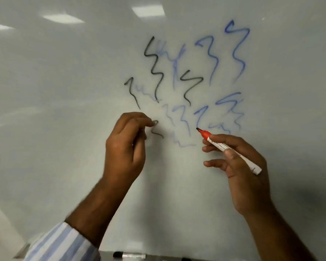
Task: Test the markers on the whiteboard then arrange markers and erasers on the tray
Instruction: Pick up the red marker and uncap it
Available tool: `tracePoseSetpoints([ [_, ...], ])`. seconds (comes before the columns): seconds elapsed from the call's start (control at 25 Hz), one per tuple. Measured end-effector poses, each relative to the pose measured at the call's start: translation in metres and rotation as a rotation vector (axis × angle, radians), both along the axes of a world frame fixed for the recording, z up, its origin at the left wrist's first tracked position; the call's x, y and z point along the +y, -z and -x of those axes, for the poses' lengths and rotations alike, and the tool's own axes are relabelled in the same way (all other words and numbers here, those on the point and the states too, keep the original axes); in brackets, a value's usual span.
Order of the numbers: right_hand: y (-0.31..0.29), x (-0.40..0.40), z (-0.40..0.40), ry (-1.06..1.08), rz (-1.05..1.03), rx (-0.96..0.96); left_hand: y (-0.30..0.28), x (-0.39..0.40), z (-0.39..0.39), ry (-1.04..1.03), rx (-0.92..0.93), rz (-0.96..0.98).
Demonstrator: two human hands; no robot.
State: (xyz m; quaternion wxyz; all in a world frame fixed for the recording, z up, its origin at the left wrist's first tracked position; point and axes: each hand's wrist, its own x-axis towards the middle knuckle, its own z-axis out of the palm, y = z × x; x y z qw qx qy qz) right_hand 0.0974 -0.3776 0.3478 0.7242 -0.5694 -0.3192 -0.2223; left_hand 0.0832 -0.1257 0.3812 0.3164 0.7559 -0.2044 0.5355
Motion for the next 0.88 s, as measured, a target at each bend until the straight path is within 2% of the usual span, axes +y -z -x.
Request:
tracePoseSetpoints([
  [0.16,-0.045,0.029,-0.002,0.131,0.066,-0.209,-0.073,0.032,-0.010,-0.045,-0.143,0.004],
  [0.28,-0.072,0.046,-0.006,0.246,0.078,-0.308,-0.123,0.052,-0.017,-0.116,-0.266,-0.080],
  [0.44,-0.119,0.062,-0.015,0.582,0.210,-0.663,-0.185,0.088,-0.043,-0.333,-0.333,-0.228],
  [0.56,-0.169,0.070,-0.033,0.797,0.215,-0.841,-0.205,0.109,-0.064,-0.449,-0.341,-0.320],
  [0.76,-0.209,0.073,-0.060,0.956,0.337,-0.911,-0.208,0.113,-0.072,-0.532,-0.318,-0.372],
  [0.88,-0.207,0.064,-0.056,0.941,0.272,-0.851,-0.208,0.114,-0.072,-0.608,-0.255,-0.319],
])
